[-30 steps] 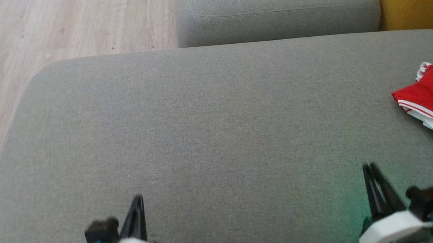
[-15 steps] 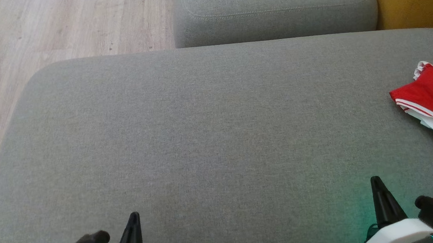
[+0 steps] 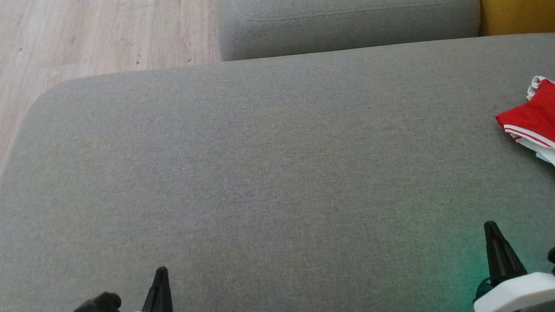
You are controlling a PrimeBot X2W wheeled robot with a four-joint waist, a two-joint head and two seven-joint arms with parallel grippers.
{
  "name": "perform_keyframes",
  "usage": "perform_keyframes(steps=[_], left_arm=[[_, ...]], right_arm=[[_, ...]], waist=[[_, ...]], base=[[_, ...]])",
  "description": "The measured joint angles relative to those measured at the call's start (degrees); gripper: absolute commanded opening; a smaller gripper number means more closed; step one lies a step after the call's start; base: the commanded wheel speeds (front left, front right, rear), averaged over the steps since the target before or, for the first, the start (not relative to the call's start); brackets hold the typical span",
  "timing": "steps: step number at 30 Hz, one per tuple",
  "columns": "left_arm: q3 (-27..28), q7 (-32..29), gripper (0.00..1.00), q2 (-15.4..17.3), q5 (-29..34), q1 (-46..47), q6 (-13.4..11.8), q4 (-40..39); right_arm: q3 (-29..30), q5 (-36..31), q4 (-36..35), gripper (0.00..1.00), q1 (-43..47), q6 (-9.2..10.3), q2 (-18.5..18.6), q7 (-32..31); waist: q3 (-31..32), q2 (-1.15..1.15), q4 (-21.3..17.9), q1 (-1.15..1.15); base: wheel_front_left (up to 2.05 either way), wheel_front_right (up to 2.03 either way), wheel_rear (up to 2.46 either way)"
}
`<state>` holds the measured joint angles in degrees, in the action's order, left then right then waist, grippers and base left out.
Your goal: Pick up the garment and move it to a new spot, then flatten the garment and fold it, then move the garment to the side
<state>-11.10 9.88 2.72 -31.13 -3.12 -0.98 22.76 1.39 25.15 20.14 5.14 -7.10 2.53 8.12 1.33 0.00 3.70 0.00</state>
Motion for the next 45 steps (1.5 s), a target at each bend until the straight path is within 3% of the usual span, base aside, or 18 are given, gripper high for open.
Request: perform_keyframes(steps=[45], left_arm=[[6.7, -7.3, 0.0, 0.0, -27.7, 2.5, 3.6, -2.9]], right_arm=[[2.9, 30.3, -1.9, 0.0, -3.7, 0.0, 0.0, -6.6]], waist=[[-0.7, 0.0, -1.7, 0.0]], base=[[0.0, 0.0, 0.0]])
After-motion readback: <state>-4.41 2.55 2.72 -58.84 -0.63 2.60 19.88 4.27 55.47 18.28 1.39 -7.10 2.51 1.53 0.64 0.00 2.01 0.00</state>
